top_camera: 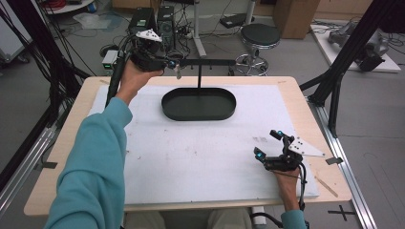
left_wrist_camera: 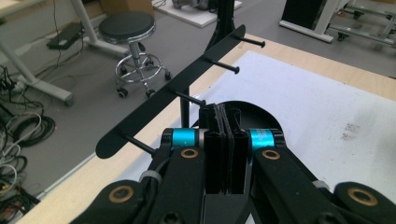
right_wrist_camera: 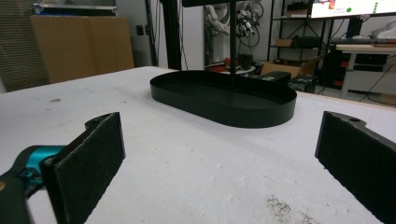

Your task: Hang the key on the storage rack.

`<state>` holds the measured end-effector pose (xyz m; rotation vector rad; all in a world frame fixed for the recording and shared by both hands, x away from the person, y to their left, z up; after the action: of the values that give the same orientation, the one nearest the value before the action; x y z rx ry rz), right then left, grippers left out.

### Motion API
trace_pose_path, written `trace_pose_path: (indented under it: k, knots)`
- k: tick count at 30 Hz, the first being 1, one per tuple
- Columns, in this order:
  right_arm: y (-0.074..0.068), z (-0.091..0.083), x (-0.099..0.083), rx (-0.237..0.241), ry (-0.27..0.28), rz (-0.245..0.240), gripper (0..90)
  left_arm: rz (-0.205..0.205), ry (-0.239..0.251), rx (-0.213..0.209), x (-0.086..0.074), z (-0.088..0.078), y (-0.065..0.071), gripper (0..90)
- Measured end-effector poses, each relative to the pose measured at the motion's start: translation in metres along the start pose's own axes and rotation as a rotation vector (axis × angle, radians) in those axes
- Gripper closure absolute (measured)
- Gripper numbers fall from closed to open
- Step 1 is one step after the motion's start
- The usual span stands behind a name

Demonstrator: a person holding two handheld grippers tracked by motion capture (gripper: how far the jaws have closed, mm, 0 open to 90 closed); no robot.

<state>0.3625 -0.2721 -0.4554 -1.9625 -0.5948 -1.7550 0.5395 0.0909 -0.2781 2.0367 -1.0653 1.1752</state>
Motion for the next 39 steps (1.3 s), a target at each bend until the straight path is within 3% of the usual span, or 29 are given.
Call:
trace_pose_path:
  k: [6,15,39]
  knots:
    - [0.0,0.0,0.0,0.001,0.0,0.002,0.6,-0.071,-0.003,0.043,-0.006,0.004,-0.009,88.4]
    - [0.0,0.0,0.0,0.001,0.001,0.0,0.6,-0.132,-0.059,0.1,-0.016,0.013,-0.013,88.3]
    - [0.0,0.0,0.0,0.002,0.0,-0.001,0.6,-0.153,-0.123,0.177,-0.025,0.028,-0.019,88.3]
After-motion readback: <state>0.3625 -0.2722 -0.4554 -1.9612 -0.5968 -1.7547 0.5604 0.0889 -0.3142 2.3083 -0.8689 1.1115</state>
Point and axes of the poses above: each handheld gripper's, and its own axes: z roughly forward along the jaws, x roughly out of its top, y roughly to its right, the point moved 7 cm from there along z, roughly forward along the jaws, and after that the axes turned 9 degrees about -x, right-handed, at the moved point
